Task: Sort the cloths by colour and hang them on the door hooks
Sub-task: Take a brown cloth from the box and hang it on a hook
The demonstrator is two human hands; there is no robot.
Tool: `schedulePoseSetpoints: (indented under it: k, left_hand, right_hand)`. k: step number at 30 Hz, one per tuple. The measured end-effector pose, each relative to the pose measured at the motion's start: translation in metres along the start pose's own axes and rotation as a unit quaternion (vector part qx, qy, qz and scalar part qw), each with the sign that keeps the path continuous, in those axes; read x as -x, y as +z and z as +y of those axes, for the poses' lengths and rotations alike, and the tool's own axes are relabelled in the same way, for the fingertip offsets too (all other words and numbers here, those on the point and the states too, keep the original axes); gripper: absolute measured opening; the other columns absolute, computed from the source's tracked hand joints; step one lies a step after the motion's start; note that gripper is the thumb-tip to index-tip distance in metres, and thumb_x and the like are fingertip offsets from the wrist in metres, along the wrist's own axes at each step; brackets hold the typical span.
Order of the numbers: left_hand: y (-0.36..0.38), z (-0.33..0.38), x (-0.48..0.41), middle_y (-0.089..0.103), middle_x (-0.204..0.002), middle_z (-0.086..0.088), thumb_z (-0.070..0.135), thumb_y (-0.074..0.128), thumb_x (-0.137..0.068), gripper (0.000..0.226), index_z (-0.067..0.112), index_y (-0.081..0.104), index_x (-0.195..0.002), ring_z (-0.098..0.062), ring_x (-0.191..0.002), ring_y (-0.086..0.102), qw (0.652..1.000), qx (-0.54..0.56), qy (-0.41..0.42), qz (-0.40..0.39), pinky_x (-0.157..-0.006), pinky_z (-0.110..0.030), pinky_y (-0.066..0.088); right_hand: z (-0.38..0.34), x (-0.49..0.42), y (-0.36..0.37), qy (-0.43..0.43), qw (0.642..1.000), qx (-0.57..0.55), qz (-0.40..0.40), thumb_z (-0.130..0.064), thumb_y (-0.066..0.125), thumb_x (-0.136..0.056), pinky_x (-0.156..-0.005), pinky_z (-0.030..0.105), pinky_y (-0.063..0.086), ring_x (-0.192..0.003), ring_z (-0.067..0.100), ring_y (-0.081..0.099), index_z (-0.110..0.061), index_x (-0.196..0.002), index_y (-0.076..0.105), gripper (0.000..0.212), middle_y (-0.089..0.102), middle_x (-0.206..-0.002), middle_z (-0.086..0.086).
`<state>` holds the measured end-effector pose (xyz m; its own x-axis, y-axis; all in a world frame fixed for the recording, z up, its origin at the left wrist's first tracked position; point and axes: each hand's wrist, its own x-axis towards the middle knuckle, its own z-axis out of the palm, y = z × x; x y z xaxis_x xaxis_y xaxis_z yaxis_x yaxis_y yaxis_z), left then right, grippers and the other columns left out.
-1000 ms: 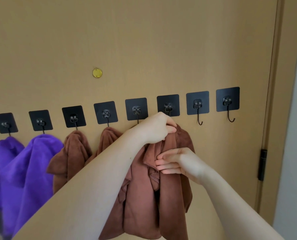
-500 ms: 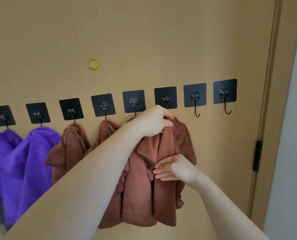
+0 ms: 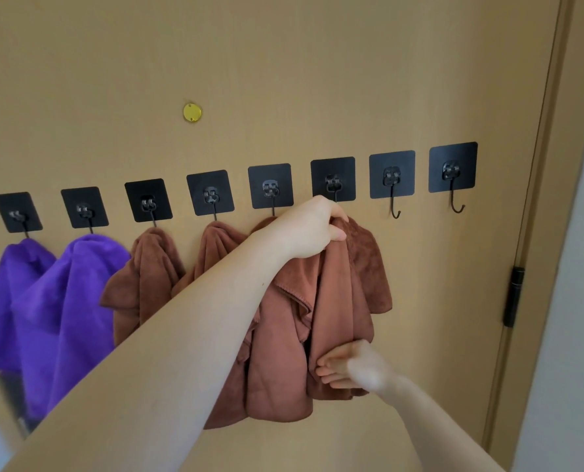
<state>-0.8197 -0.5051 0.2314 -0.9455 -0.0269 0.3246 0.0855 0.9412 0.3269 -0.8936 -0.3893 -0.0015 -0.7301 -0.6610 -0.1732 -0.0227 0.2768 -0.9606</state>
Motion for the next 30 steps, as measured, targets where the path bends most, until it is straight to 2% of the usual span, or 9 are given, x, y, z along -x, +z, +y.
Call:
schedulePoseSetpoints:
  k: [2,10,15,18,21,23,25,28,30]
  left_hand:
    - [0.001,0.0,-0.001,0.055,-0.102,0.007,0.021,0.062,-0.101,0.034,0.019,0.063,-0.135,-0.013,-0.093,0.057,1.0,0.002,0.001,0.004,-0.085,-0.024,0.039]
    - [0.003,0.0,0.0,0.051,-0.086,0.015,0.02,0.063,-0.101,0.033,0.02,0.065,-0.133,-0.013,-0.09,0.057,1.0,0.0,0.003,0.012,-0.083,-0.024,0.039]
    - [0.004,0.001,-0.002,0.051,-0.086,0.013,0.019,0.062,-0.101,0.033,0.017,0.064,-0.133,-0.014,-0.087,0.056,1.0,-0.023,0.005,0.012,-0.08,-0.024,0.039]
    - [0.003,0.001,-0.004,0.052,-0.089,0.01,0.02,0.063,-0.101,0.032,0.017,0.064,-0.133,-0.014,-0.088,0.056,0.999,-0.033,0.003,0.014,-0.076,-0.023,0.039]
    - [0.004,0.001,-0.004,0.052,-0.091,0.009,0.02,0.063,-0.1,0.033,0.017,0.064,-0.133,-0.014,-0.091,0.056,0.999,-0.027,-0.002,0.017,-0.082,-0.024,0.039]
    - [0.006,0.002,-0.003,0.053,-0.093,0.007,0.02,0.063,-0.101,0.034,0.017,0.063,-0.135,-0.015,-0.093,0.057,0.999,-0.028,-0.005,0.021,-0.084,-0.025,0.039]
    - [0.009,0.002,-0.002,0.053,-0.099,0.004,0.021,0.064,-0.1,0.037,0.018,0.061,-0.137,-0.018,-0.098,0.056,0.999,-0.036,-0.005,0.026,-0.086,-0.027,0.039]
    - [0.016,-0.002,-0.001,0.054,-0.11,0.001,0.022,0.066,-0.098,0.039,0.02,0.057,-0.136,-0.016,-0.102,0.047,0.997,-0.06,0.004,0.049,-0.087,-0.027,0.035]
    - [0.02,-0.004,0.001,0.053,-0.099,0.005,0.02,0.068,-0.097,0.036,0.019,0.054,-0.13,-0.018,-0.097,0.049,0.996,-0.058,0.01,0.071,-0.081,-0.028,0.034]
  right_hand:
    - [0.0,-0.001,0.0,0.001,1.0,-0.004,-0.004,-0.008,0.062,-0.1,-0.081,0.026,0.061,-0.093,0.016,0.077,-0.009,-0.099,0.074,0.013,0.079,-0.098,0.008]
    - [0.005,-0.005,-0.002,0.001,1.0,-0.003,-0.006,-0.005,0.06,-0.1,-0.079,0.025,0.061,-0.09,0.014,0.076,-0.01,-0.098,0.074,0.015,0.079,-0.09,0.002]
    - [0.006,-0.009,-0.008,0.06,0.993,0.087,-0.055,-0.009,0.061,-0.099,-0.076,0.025,0.061,-0.092,0.019,0.076,-0.014,-0.098,0.073,0.013,0.078,-0.09,0.001]
    - [0.005,-0.011,-0.009,0.061,0.992,0.094,-0.053,-0.006,0.06,-0.1,-0.073,0.022,0.061,-0.092,0.022,0.074,-0.008,-0.106,0.072,0.014,0.077,-0.103,0.011]
    - [0.006,-0.012,-0.011,0.061,0.991,0.105,-0.054,-0.005,0.057,-0.102,-0.076,0.023,0.061,-0.094,0.025,0.072,0.0,-0.119,0.069,0.022,0.072,-0.119,0.019]
    - [0.006,-0.013,-0.013,0.071,0.988,0.12,-0.062,-0.003,0.057,-0.101,-0.082,0.027,0.061,-0.101,0.03,0.072,0.003,-0.12,0.069,0.023,0.071,-0.121,0.022]
    - [0.007,-0.015,-0.015,0.085,0.984,0.142,-0.068,-0.003,0.057,-0.101,-0.079,0.025,0.061,-0.108,0.033,0.071,0.001,-0.117,0.071,0.022,0.072,-0.12,0.022]
    - [0.009,-0.018,-0.015,0.088,0.983,0.148,-0.063,-0.004,0.057,-0.101,-0.071,0.02,0.059,-0.092,0.024,0.073,-0.005,-0.11,0.072,0.017,0.073,-0.118,0.019]
    - [0.011,-0.019,-0.013,0.088,0.983,0.149,-0.057,-0.003,0.057,-0.101,-0.067,0.019,0.058,-0.084,0.021,0.071,-0.004,-0.11,0.072,0.018,0.073,-0.116,0.02]
